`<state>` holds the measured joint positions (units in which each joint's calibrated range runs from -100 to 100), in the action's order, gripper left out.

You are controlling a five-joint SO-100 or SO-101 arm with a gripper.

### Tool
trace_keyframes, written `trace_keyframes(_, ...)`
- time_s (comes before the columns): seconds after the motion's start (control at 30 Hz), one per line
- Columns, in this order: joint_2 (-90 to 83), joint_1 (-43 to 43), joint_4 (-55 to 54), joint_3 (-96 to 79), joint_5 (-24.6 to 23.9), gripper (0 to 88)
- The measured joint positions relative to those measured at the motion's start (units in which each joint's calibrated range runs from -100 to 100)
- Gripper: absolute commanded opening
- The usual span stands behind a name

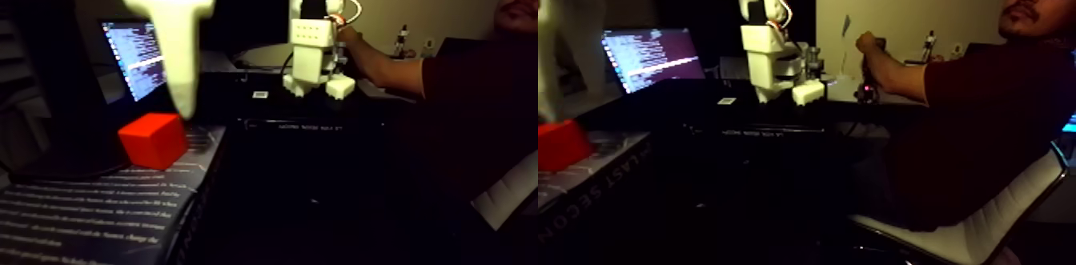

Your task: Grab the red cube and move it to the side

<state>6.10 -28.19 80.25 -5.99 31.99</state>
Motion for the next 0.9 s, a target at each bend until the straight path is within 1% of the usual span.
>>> trace_keyframes(0.2,-7.2,1.6,9.8,0.0,4.5,23.2)
trace_keyframes(0.3,-12.5,4.6,13.1,0.0,5.0,23.2)
trace_keyframes(0.4,-18.7,8.9,14.0,-3.3,4.9,23.1)
trace_keyframes(0.47,-24.0,12.0,14.0,-6.9,3.8,21.7)
trace_keyframes(0.5,-26.8,13.8,14.0,-8.9,3.0,19.3)
trace_keyframes(0.57,-32.6,17.7,12.5,-13.7,1.1,10.9)
trace_keyframes(0.63,-38.3,21.3,10.0,-19.1,-1.2,0.6)
trace_keyframes(0.73,-46.4,26.0,6.9,-27.4,-4.8,0.9)
trace_keyframes(0.9,-58.9,33.1,3.6,-43.2,-7.9,0.6)
